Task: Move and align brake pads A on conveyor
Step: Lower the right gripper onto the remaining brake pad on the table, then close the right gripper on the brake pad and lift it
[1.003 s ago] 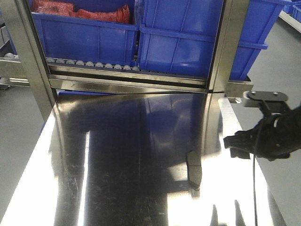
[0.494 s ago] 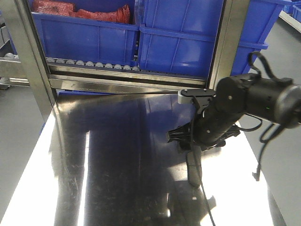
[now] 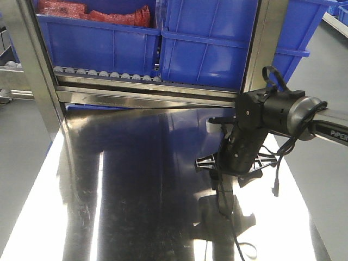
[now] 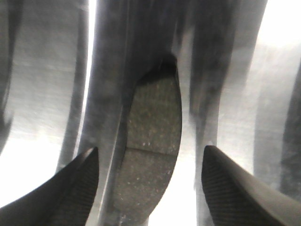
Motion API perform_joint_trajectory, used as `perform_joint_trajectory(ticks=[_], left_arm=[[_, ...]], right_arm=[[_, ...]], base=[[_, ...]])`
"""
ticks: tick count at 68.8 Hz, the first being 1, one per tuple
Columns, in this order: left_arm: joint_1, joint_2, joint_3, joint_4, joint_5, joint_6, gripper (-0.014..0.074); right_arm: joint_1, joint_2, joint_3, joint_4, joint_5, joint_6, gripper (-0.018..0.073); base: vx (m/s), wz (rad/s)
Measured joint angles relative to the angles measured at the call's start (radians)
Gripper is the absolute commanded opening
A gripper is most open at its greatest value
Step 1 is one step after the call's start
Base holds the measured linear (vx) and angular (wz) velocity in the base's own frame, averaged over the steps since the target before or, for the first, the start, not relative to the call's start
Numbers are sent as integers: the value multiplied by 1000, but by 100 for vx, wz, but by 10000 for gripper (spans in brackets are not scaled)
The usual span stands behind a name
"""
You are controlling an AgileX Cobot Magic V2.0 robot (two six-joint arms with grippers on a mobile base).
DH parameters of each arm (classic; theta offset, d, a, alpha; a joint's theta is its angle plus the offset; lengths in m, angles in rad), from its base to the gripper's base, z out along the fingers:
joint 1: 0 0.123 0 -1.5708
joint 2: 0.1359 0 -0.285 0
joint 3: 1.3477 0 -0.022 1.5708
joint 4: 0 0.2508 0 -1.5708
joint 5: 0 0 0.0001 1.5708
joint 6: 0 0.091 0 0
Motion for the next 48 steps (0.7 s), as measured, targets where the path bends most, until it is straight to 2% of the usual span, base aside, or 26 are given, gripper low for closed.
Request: perform_joint_trajectory(ticks=[33,42,48], left_arm=[[0,0,0,0,0,0,-6],[0,0,0,0,0,0,-6],[0,0,0,0,0,0,-6]], right_arm=[[0,60,-2,11,13,4,449],[0,63,-5,11,13,6,419],[0,69,-5,11,14,7,361]], base=[[0,0],[0,0],[0,0]])
